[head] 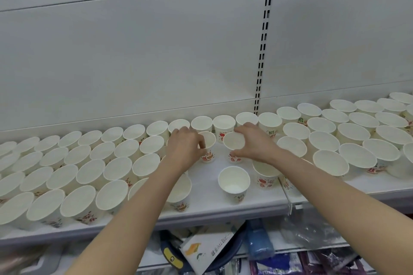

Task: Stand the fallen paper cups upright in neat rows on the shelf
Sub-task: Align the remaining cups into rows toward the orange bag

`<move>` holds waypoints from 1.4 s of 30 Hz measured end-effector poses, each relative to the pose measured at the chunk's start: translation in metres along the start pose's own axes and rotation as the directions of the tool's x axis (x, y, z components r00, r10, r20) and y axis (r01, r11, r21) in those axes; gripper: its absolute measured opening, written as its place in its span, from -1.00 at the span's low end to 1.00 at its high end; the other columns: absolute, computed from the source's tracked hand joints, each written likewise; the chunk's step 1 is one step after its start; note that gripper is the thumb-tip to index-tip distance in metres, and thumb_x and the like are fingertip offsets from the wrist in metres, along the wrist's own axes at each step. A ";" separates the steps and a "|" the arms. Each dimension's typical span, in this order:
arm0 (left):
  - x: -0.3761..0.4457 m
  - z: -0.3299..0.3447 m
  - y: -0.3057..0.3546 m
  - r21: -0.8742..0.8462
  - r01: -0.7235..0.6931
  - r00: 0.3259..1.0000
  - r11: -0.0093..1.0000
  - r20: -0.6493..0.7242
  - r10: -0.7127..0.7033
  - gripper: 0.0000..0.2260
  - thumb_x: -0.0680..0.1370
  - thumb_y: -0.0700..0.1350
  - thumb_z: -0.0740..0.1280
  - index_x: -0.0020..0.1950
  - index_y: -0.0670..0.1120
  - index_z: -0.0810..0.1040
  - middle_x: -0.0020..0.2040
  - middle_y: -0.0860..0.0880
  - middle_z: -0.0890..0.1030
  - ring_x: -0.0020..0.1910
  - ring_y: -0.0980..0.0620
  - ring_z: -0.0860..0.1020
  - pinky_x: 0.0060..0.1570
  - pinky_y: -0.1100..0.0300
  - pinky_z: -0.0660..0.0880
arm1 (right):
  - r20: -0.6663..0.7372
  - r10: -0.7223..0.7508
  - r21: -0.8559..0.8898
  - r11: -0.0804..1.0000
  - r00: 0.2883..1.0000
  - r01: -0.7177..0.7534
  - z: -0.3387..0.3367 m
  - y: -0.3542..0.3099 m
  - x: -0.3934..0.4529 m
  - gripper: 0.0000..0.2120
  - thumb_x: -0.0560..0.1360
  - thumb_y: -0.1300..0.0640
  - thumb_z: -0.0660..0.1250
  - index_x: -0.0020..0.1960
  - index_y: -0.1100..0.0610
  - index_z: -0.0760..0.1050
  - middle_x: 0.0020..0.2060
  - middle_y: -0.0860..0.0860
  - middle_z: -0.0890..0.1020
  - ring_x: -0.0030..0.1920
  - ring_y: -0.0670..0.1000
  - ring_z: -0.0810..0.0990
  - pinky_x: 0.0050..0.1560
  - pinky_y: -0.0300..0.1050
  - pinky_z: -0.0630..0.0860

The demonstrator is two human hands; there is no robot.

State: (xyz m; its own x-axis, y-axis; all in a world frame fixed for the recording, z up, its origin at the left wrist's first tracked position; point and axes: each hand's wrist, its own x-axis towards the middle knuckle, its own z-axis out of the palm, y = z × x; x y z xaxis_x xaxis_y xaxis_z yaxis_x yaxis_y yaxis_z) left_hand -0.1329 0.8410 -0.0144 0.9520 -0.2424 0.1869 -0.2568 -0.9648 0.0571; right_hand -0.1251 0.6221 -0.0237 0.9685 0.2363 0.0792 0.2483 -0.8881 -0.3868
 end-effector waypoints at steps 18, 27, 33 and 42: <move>0.011 -0.001 0.016 -0.143 0.064 0.998 0.988 -0.002 -0.065 -0.35 0.36 0.29 0.43 0.37 0.03 0.43 0.34 -0.01 0.48 0.29 -0.06 0.43 0.19 0.05 0.29 | -0.126 0.053 0.104 0.994 0.991 -0.040 -0.025 0.004 -0.019 -0.35 0.36 -0.07 0.49 0.36 0.11 0.41 0.29 0.06 0.49 0.30 0.07 0.41 0.25 -0.04 0.36; -0.041 -0.030 0.077 -0.254 -0.167 0.899 0.953 0.358 0.253 -0.10 0.23 0.39 0.47 0.48 0.10 0.30 0.44 0.03 0.37 0.39 -0.02 0.33 0.37 0.01 0.28 | 0.119 0.165 -0.065 0.985 0.979 -0.158 -0.083 0.052 -0.073 -0.24 0.25 -0.24 0.50 0.39 -0.09 0.37 0.33 -0.12 0.47 0.38 0.04 0.33 0.39 0.05 0.14; -0.055 -0.013 0.074 -0.192 -0.134 0.936 0.972 0.299 0.188 -0.27 0.29 0.21 0.52 0.41 0.07 0.40 0.31 0.02 0.45 0.27 -0.03 0.45 0.23 0.10 0.38 | 0.215 0.007 -0.345 0.936 0.977 0.069 -0.054 0.027 -0.084 -0.08 0.16 -0.42 0.42 0.43 -0.09 0.29 0.28 -0.09 0.46 0.30 0.04 0.29 0.27 0.03 0.15; -0.055 -0.007 0.038 -0.022 -0.096 0.989 0.995 0.108 0.098 -0.40 0.34 0.18 0.45 0.33 0.06 0.40 0.23 0.06 0.47 0.20 -0.04 0.41 0.14 0.10 0.28 | 0.067 -0.046 -0.206 0.977 0.997 0.059 -0.006 -0.019 -0.075 -0.39 0.33 -0.16 0.41 0.31 0.01 0.40 0.16 0.03 0.49 0.23 0.10 0.40 0.24 0.04 0.21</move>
State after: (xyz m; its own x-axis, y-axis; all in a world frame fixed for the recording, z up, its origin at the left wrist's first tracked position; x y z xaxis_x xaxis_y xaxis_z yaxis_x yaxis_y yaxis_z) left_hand -0.1958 0.8184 -0.0157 0.9348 -0.3449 0.0847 -0.3503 -0.9347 0.0603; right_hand -0.2022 0.6185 -0.0164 0.9524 0.3027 0.0355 0.3039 -0.9348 -0.1840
